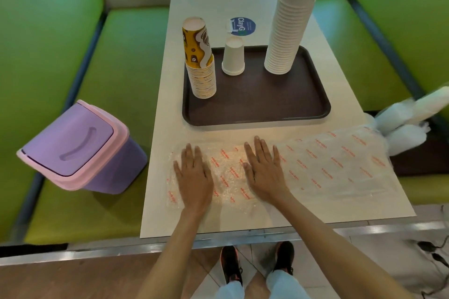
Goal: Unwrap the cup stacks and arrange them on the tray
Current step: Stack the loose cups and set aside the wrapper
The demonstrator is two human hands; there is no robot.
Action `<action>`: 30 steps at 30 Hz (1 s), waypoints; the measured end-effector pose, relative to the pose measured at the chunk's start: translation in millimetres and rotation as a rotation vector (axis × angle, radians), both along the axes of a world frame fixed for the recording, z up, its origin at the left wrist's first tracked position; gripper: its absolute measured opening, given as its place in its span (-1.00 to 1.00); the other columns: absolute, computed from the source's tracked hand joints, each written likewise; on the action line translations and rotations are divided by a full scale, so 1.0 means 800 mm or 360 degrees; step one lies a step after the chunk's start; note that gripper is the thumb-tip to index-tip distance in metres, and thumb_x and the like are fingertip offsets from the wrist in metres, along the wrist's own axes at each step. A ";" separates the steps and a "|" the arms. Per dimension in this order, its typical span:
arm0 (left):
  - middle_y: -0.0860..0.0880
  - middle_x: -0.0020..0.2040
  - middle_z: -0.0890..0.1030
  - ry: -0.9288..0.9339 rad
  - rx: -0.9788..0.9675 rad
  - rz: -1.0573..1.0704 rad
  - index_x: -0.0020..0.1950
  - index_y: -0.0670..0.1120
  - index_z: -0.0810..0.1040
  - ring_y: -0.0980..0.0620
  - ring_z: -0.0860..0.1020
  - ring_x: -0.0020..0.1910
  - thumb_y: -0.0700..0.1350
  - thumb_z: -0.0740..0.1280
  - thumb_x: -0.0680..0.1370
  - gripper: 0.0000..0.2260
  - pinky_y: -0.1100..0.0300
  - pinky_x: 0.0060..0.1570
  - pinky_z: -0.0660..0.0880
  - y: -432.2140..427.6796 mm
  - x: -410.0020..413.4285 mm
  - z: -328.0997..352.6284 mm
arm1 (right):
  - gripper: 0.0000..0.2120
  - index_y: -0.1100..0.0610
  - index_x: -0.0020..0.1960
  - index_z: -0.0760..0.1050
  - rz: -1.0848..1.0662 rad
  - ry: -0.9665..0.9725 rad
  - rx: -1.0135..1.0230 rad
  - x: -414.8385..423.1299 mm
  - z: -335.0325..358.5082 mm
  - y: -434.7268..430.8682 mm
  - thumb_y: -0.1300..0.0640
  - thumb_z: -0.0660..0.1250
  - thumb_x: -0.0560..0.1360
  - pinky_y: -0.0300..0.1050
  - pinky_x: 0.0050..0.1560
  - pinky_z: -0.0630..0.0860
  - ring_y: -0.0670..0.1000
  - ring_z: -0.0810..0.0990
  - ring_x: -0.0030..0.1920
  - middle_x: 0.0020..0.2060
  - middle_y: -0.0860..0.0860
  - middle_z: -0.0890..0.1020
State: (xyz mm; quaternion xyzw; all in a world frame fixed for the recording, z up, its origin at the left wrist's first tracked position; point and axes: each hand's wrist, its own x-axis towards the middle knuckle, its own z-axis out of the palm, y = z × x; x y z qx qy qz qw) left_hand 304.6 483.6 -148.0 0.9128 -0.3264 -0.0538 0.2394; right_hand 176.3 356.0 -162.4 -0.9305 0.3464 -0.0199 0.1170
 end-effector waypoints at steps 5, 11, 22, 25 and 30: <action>0.02 0.51 0.25 0.0447 -0.0452 -0.0234 0.49 -0.10 0.28 0.15 0.15 0.48 -0.19 0.06 0.66 -0.62 0.27 0.45 0.06 -0.047 -0.063 0.012 | -0.37 0.01 0.54 -0.12 0.0033 -0.0001 0.0071 0.004 0.002 0.002 -0.22 -0.45 0.56 0.04 0.46 -0.38 0.11 -0.16 0.54 0.53 0.06 -0.12; -0.01 0.51 0.26 0.0012 -0.0078 -0.0306 0.48 -0.06 0.31 0.00 0.18 0.51 -0.09 -0.11 0.58 -0.50 0.13 0.48 -0.09 -0.057 -0.067 -0.015 | -0.28 0.01 0.52 -0.21 0.0067 -0.0009 0.0054 -0.032 0.006 -0.028 -0.26 -0.59 0.46 0.00 0.45 -0.41 0.07 -0.22 0.54 0.51 0.02 -0.21; -0.05 0.55 0.13 -0.0071 0.0096 -0.0162 0.51 -0.07 0.23 -0.04 0.05 0.54 -0.13 0.03 0.65 -0.59 0.03 0.48 -0.21 -0.063 -0.076 -0.015 | -0.30 0.00 0.50 -0.30 0.0091 0.0088 0.0061 -0.119 0.011 -0.097 -0.31 -0.51 0.46 -0.11 0.39 -0.52 0.00 -0.30 0.52 0.51 0.00 -0.28; -0.08 0.54 0.16 0.0032 -0.0073 -0.0132 0.49 -0.12 0.28 -0.05 0.07 0.54 -0.21 0.10 0.64 -0.61 0.07 0.47 -0.21 -0.094 -0.113 0.007 | -0.29 0.02 0.50 -0.27 0.0066 0.0044 0.0076 -0.116 0.009 -0.094 -0.32 -0.52 0.45 -0.11 0.37 -0.56 0.02 -0.30 0.52 0.49 0.00 -0.27; 0.01 0.52 0.22 0.0258 -0.0232 -0.0388 0.47 -0.09 0.32 0.07 0.14 0.51 -0.01 -0.08 0.60 -0.51 0.16 0.50 -0.03 -0.128 -0.171 0.002 | -0.28 0.04 0.50 -0.20 0.0108 -0.0040 0.0144 -0.116 0.002 -0.095 -0.28 -0.55 0.47 -0.06 0.41 -0.47 0.07 -0.24 0.52 0.51 0.03 -0.19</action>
